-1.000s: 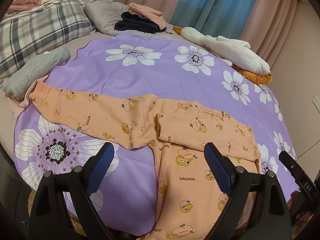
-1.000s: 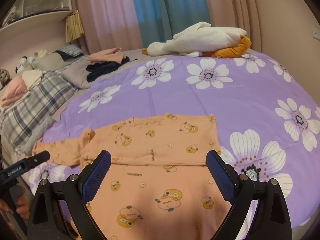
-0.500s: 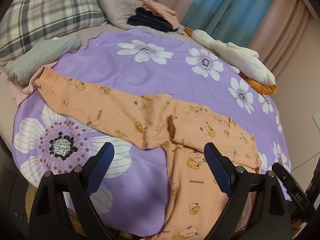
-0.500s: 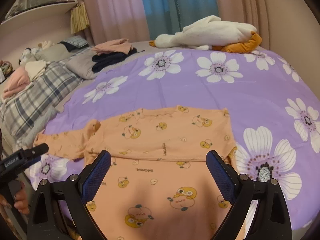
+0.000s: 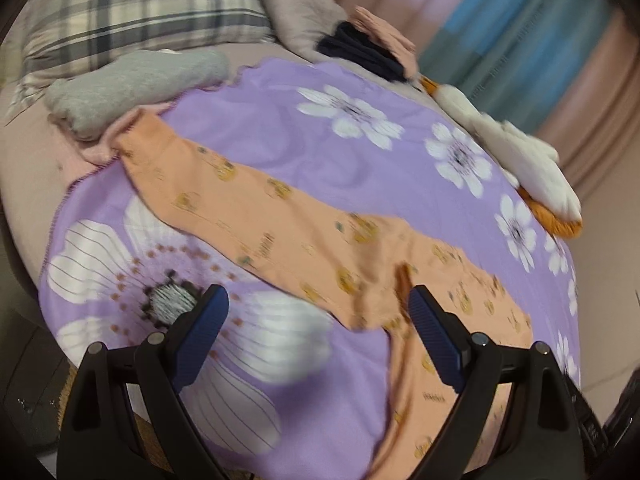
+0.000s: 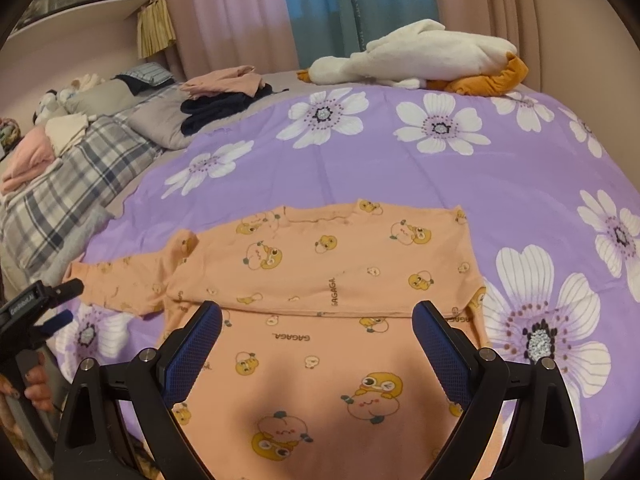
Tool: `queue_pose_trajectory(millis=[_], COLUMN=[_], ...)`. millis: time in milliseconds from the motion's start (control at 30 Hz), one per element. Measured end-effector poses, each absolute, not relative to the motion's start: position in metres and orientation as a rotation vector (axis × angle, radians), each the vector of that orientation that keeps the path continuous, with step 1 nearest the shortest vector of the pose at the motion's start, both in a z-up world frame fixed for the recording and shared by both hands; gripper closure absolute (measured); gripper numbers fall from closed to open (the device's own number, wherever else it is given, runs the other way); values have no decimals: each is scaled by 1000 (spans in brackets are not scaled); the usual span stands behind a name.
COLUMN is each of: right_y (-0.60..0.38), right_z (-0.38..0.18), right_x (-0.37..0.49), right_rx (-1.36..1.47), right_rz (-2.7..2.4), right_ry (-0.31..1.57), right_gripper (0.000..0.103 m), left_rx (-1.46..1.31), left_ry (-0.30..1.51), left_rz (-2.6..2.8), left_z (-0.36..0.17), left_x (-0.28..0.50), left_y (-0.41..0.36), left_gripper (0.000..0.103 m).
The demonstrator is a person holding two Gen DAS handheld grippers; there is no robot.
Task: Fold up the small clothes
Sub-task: 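Reach to the other sleeve cuff and grasp it with the left tool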
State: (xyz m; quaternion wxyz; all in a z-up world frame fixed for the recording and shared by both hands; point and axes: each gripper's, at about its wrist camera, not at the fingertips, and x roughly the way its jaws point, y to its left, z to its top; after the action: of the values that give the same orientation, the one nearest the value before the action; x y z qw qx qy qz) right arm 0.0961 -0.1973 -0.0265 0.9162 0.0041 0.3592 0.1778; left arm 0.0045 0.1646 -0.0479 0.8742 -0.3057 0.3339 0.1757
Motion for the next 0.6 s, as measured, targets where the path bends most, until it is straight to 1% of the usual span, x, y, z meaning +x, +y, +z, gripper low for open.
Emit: queue_pose_trajectory(millis=[300,467,600], right_y=[-202,-203,-200], right_z=[-30,-35,-38], right_x=[102,111,115], right_rx=[24,33,20], right_rz=[326,304,298], right_ry=[752,776,786], right_gripper=[8,8,8], left_rx=[-744,-824,-889], left_ry=[666,691,693], left_rz=[508,544,600], left_z=[-58,-76,-92], left_x=[11,29,31], left_y=[237,273,299], left_gripper=[11,13,20])
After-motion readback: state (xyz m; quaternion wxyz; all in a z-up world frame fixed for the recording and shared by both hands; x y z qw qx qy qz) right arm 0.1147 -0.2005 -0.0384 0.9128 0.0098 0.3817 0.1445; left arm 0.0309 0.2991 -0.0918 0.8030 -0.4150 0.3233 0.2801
